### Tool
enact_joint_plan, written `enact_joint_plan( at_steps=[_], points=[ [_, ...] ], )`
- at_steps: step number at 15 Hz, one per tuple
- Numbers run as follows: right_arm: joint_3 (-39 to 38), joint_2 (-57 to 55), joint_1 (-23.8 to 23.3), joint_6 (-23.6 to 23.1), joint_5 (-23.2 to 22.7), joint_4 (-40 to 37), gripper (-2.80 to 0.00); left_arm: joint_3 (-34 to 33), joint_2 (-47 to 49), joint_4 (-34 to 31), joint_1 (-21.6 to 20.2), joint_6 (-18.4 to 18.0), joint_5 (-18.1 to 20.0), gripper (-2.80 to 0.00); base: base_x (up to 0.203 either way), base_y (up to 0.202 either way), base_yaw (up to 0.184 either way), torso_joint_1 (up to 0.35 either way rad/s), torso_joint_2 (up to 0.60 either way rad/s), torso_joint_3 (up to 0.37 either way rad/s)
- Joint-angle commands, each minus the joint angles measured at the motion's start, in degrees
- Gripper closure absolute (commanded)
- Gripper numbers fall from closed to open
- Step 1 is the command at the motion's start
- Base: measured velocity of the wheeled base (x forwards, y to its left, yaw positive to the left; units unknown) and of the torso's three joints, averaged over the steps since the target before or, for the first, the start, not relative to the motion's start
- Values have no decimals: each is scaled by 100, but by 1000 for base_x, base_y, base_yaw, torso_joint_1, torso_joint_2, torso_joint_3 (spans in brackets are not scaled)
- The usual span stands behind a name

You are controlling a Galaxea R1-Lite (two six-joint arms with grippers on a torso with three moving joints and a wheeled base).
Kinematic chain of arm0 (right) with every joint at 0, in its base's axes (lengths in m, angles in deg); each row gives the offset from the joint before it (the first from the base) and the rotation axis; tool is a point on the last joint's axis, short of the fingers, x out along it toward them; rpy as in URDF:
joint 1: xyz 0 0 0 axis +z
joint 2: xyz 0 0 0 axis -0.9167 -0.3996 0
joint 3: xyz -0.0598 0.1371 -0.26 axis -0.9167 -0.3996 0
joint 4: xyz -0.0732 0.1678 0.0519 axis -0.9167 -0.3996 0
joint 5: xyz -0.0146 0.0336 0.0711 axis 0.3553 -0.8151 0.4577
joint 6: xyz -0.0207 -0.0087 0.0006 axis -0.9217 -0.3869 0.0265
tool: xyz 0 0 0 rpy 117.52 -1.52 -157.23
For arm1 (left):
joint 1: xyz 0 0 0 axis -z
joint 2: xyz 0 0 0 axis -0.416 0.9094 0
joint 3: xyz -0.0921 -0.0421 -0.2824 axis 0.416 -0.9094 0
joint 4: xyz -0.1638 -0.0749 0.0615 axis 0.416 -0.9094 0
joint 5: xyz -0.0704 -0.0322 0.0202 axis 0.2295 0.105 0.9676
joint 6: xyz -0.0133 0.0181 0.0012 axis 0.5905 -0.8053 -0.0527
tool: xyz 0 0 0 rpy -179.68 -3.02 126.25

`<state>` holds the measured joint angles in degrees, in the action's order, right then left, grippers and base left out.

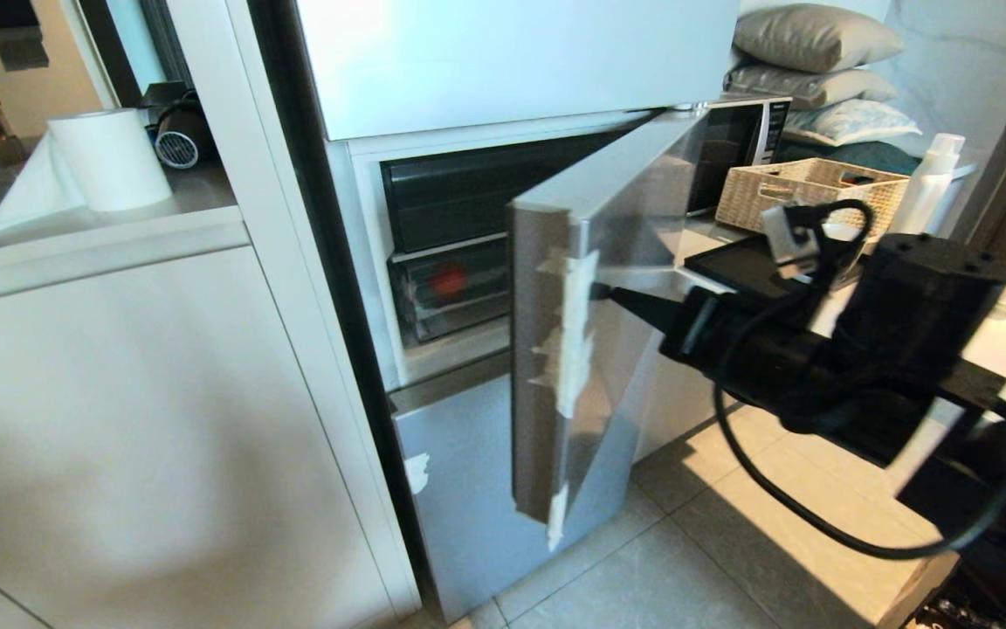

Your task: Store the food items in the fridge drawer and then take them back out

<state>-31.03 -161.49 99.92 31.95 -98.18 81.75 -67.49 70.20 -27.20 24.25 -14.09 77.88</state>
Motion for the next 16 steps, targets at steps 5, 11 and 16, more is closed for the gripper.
enact_joint_plan(
  at_steps=[5, 11, 16],
  points=[
    [4540, -3209, 625, -36, 68, -739, 0, -9, -1, 2, -2, 1, -1, 0, 0, 0, 0, 0, 0, 0],
    [6035, -4272, 801, -301, 638, -1390, 0, -9, -1, 2, -2, 1, -1, 0, 0, 0, 0, 0, 0, 0],
    [2856, -2118, 810, -550, 841, -1018, 0, -9, -1, 2, -2, 1, -1, 0, 0, 0, 0, 0, 0, 0]
  ],
)
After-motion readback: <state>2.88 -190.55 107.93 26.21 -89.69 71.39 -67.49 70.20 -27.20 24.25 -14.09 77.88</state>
